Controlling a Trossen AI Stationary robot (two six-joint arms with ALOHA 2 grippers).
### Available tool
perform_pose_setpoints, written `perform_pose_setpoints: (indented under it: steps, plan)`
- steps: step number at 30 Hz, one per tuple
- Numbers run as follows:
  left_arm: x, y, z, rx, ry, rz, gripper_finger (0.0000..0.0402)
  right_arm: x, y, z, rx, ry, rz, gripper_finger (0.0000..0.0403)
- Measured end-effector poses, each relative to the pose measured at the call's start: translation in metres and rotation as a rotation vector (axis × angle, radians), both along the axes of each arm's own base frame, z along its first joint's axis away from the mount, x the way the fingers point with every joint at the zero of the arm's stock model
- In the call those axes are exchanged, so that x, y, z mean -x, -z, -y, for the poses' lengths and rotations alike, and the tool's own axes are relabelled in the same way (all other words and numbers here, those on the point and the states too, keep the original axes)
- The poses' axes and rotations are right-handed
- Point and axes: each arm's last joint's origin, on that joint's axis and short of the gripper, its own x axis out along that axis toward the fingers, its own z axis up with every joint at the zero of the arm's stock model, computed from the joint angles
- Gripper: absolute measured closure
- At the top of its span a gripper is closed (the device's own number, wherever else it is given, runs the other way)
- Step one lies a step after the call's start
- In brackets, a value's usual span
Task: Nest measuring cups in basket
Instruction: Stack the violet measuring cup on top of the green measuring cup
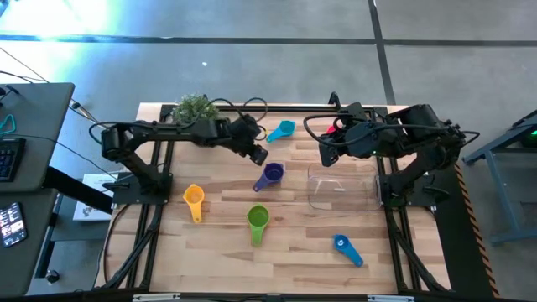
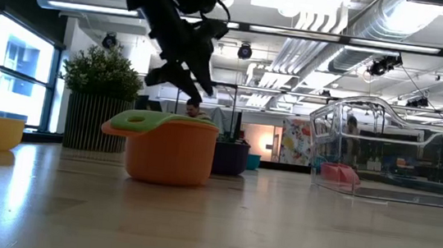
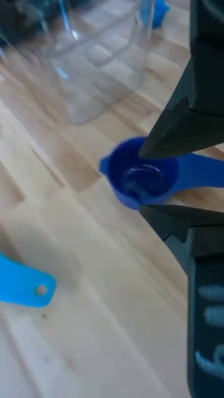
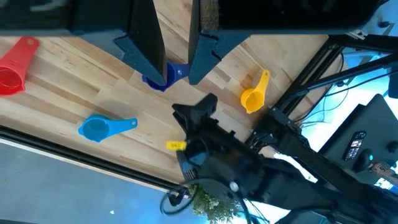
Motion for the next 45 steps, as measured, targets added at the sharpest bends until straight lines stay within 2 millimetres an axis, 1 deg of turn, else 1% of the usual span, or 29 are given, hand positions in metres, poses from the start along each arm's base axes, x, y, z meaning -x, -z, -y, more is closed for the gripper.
perform_pose_setpoints:
  steps: [6, 14, 23, 27, 35, 42, 45]
  plan:
    - [-0.009, 0.022, 0.008, 0.027, 0.022, -0.074, 0.0284, 0.000, 0.000, 0.000, 0.004, -0.004, -0.002, 0.0343]
    - [-0.017, 0.037, 0.018, 0.046, 0.038, -0.112, 0.0284, 0.000, 0.000, 0.000, 0.005, -0.005, -0.003, 0.0343]
    - [-0.025, 0.059, 0.018, 0.063, 0.036, -0.152, 0.0284, 0.000, 0.000, 0.000, 0.005, -0.004, -0.003, 0.0343]
    - [-0.027, 0.065, 0.017, 0.072, 0.031, -0.163, 0.0284, 0.000, 0.000, 0.000, 0.000, 0.000, 0.000, 0.0343]
    - [-0.033, 0.065, 0.016, 0.059, 0.033, -0.108, 0.0284, 0.000, 0.000, 0.000, 0.003, 0.003, 0.001, 0.0343]
    - [-0.035, 0.079, 0.016, 0.078, 0.041, -0.150, 0.0284, 0.000, 0.000, 0.000, 0.003, 0.003, 0.001, 0.0343]
    - [-0.036, 0.081, 0.016, 0.077, 0.049, -0.151, 0.0284, 0.000, 0.000, 0.000, 0.003, 0.003, 0.000, 0.0343]
